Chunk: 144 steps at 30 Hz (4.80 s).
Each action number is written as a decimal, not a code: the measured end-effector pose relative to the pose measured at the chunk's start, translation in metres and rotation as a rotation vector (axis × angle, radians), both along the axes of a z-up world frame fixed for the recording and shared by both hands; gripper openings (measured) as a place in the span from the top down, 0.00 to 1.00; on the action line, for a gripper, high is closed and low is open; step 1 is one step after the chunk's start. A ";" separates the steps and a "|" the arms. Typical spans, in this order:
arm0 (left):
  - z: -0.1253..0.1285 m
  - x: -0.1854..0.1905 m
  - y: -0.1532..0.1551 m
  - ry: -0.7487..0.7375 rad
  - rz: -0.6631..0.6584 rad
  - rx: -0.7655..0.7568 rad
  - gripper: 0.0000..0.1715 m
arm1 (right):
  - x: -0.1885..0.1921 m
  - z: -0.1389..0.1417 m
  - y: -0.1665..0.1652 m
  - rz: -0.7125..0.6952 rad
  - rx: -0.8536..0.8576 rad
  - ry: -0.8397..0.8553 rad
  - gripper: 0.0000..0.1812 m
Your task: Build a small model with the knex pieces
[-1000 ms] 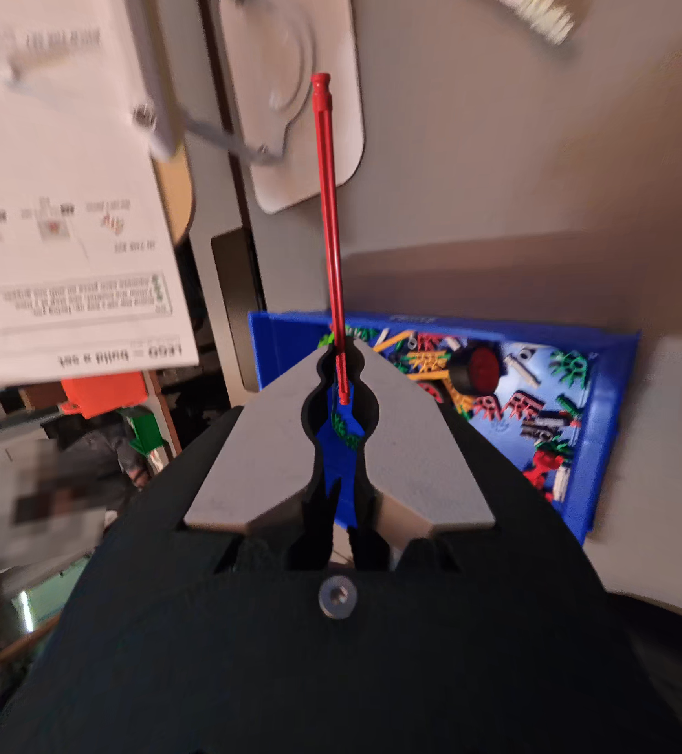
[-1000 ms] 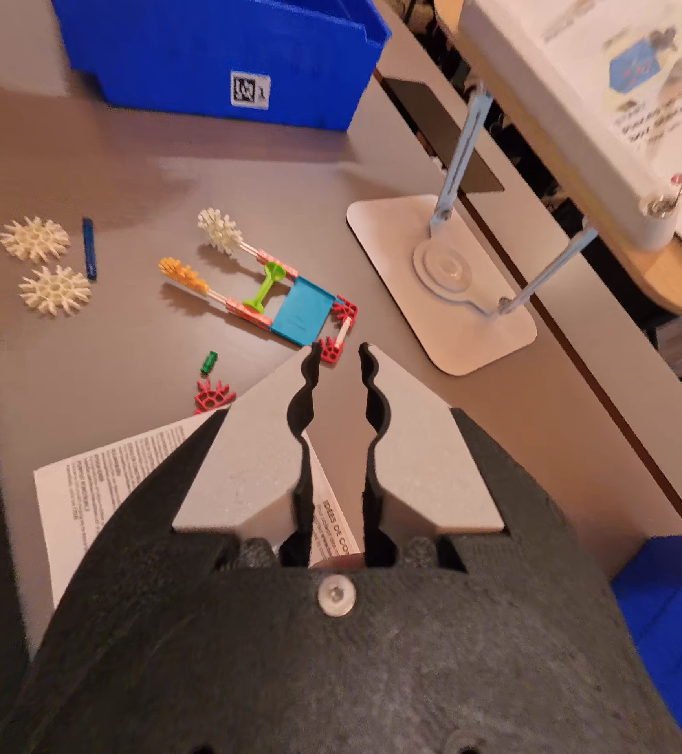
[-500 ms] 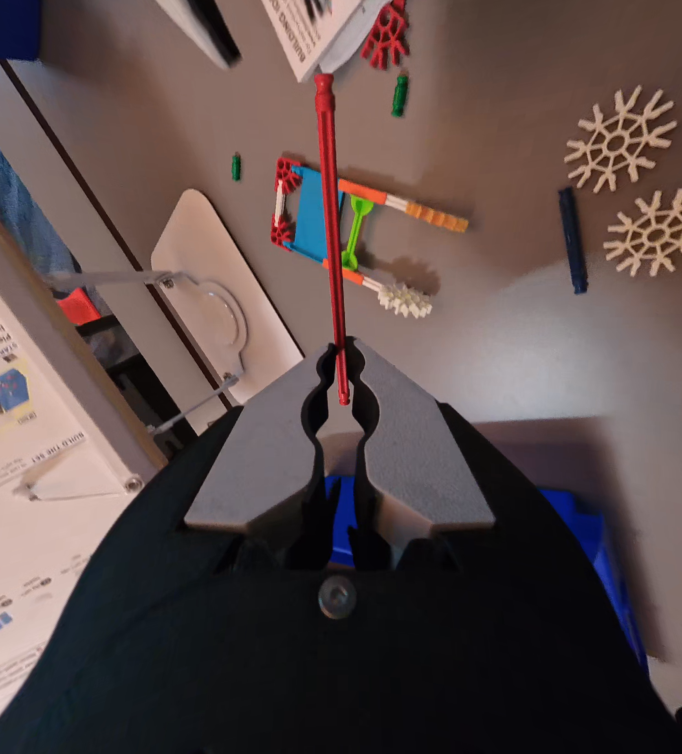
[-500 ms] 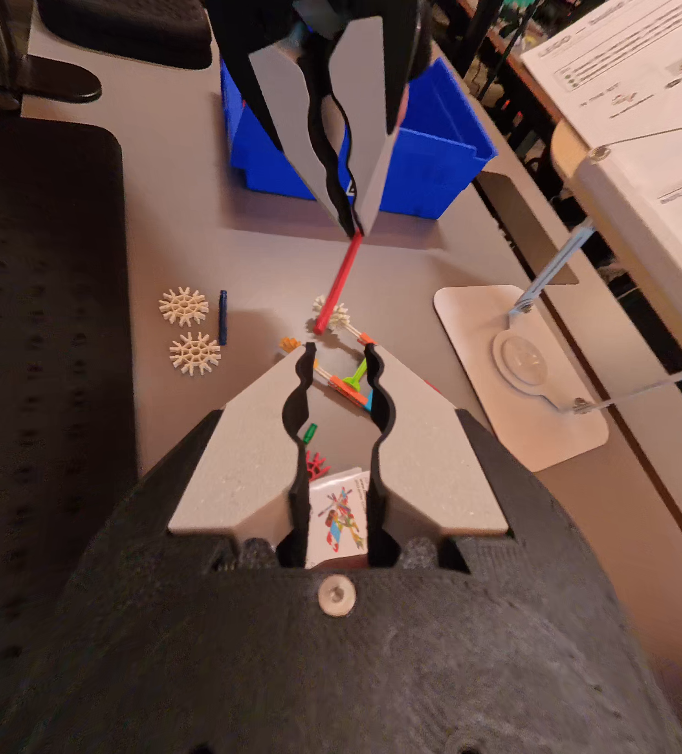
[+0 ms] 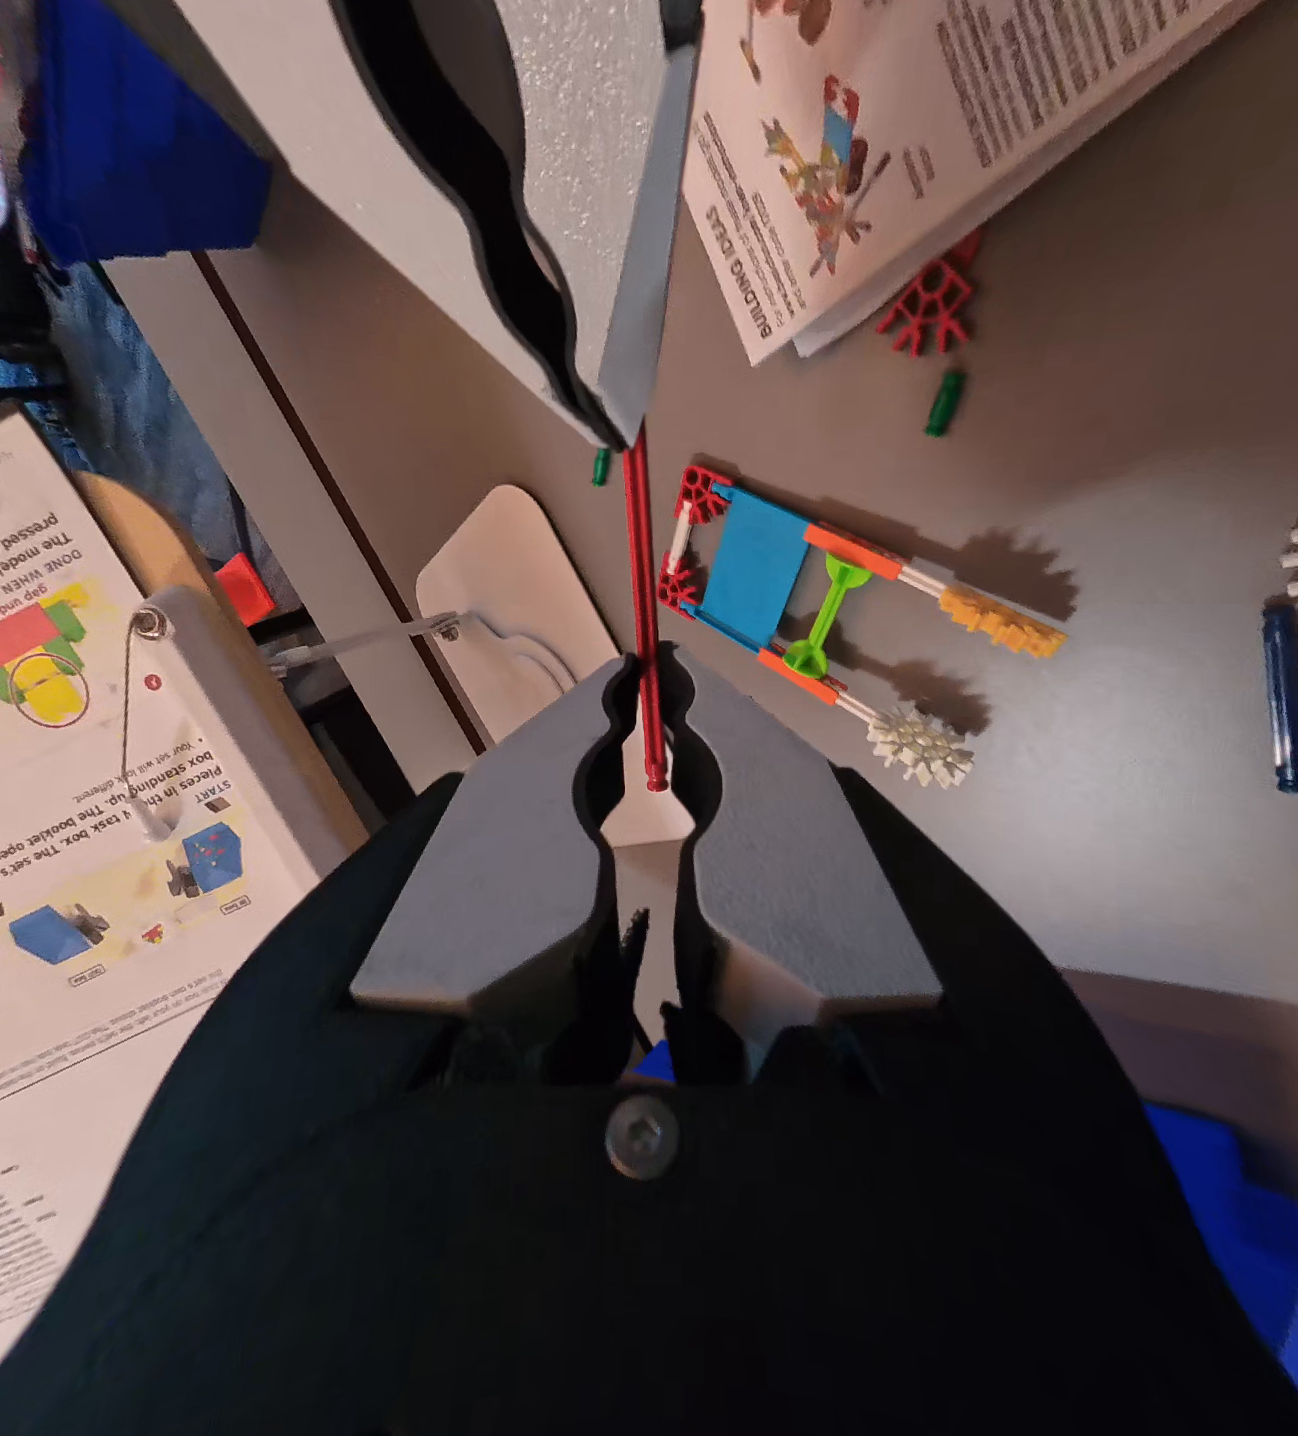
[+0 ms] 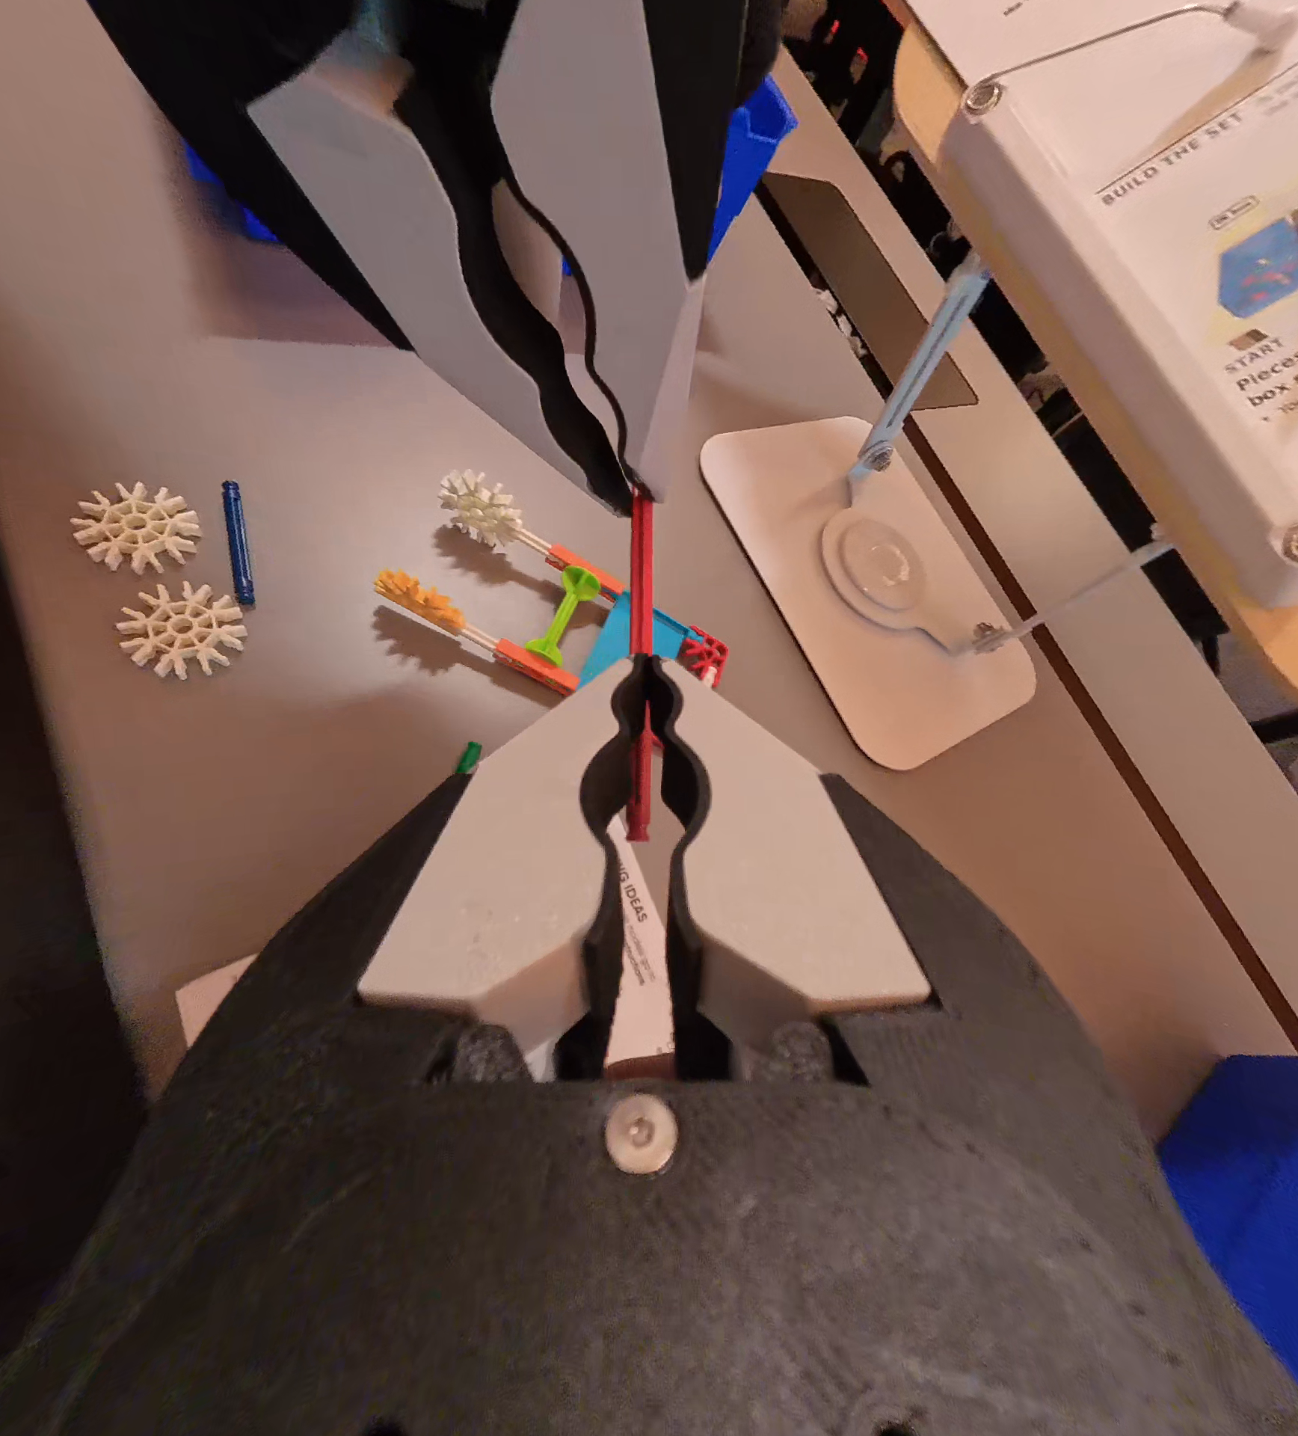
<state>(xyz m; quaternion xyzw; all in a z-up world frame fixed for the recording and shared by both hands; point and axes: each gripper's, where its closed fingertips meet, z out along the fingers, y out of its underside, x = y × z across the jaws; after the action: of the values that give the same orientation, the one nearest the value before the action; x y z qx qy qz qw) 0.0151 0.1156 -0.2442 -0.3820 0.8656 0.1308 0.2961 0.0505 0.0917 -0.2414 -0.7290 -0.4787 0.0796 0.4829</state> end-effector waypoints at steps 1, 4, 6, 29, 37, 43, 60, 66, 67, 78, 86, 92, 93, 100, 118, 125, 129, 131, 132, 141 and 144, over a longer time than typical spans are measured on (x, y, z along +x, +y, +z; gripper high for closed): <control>0.001 0.002 0.000 -0.013 -0.002 -0.006 0.99 | 0.001 0.001 0.000 0.000 -0.003 0.010 1.00; 0.001 0.004 -0.001 -0.025 -0.022 -0.003 0.99 | 0.002 -0.001 -0.004 0.016 -0.013 -0.002 1.00; -0.003 0.004 0.001 -0.006 -0.024 0.016 0.99 | 0.003 0.000 -0.003 0.010 -0.012 -0.002 0.92; 0.041 0.015 0.013 -0.167 0.025 0.260 0.84 | 0.012 -0.007 0.013 -0.075 -0.071 0.066 0.99; -0.010 -0.067 -0.005 -0.352 0.516 -0.279 0.68 | 0.026 -0.003 0.010 -0.084 -0.091 0.104 0.99; -0.080 -0.097 0.002 -0.359 0.753 -0.364 0.64 | 0.028 -0.006 0.010 -0.085 -0.093 0.100 0.99; -0.107 -0.085 0.014 -0.529 0.805 -0.449 0.98 | 0.027 -0.015 0.010 -0.060 -0.121 0.106 0.99; -0.075 -0.088 0.031 -0.734 0.843 -0.437 0.98 | 0.023 -0.016 0.009 -0.045 -0.136 0.129 0.99; -0.068 -0.090 0.034 -0.779 0.847 -0.434 0.98 | 0.021 -0.017 0.009 -0.038 -0.143 0.138 0.99; -0.023 -0.090 0.050 -1.119 0.850 -0.457 0.98 | -0.013 -0.034 -0.004 0.048 -0.228 0.142 0.99; -0.015 -0.074 0.044 -1.156 0.799 -0.450 0.98 | -0.027 -0.042 -0.003 0.048 -0.244 0.142 0.99; -0.015 -0.068 0.041 -1.160 0.783 -0.458 0.98 | -0.026 -0.044 -0.001 0.038 -0.256 0.149 0.99; -0.015 -0.067 0.041 -1.159 0.782 -0.448 0.98 | -0.026 -0.044 0.000 0.033 -0.256 0.151 0.99; -0.006 -0.069 0.045 -1.199 0.778 -0.363 0.98 | -0.030 -0.040 0.005 -0.025 -0.299 0.236 0.99; 0.007 -0.049 0.028 -1.124 0.568 -0.121 0.98 | -0.052 -0.023 0.011 0.012 -0.335 0.435 0.99; 0.009 -0.043 0.021 -1.076 0.484 -0.014 0.98 | -0.053 -0.021 0.011 0.003 -0.360 0.446 0.99; 0.006 -0.044 0.024 -1.054 0.489 -0.002 0.98 | -0.056 -0.023 0.015 0.000 -0.353 0.427 0.99; 0.005 -0.045 0.025 -1.069 0.506 -0.035 0.98 | -0.058 -0.026 0.016 0.007 -0.373 0.432 0.99; 0.003 -0.046 0.027 -1.074 0.520 -0.065 0.98 | -0.059 -0.027 0.018 0.009 -0.376 0.437 0.99; -0.039 -0.054 0.038 -1.065 0.698 -0.442 0.98 | -0.060 -0.048 0.017 0.021 -0.473 0.398 0.86; -0.047 -0.054 0.039 -1.064 0.731 -0.527 0.98 | -0.058 -0.048 0.015 0.034 -0.494 0.398 0.84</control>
<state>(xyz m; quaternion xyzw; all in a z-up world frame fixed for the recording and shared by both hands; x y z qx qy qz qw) -0.0392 0.1546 -0.2917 -0.7203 0.4217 -0.1973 0.5142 -0.0075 0.1068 -0.2895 -0.7863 -0.3530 0.3425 0.3738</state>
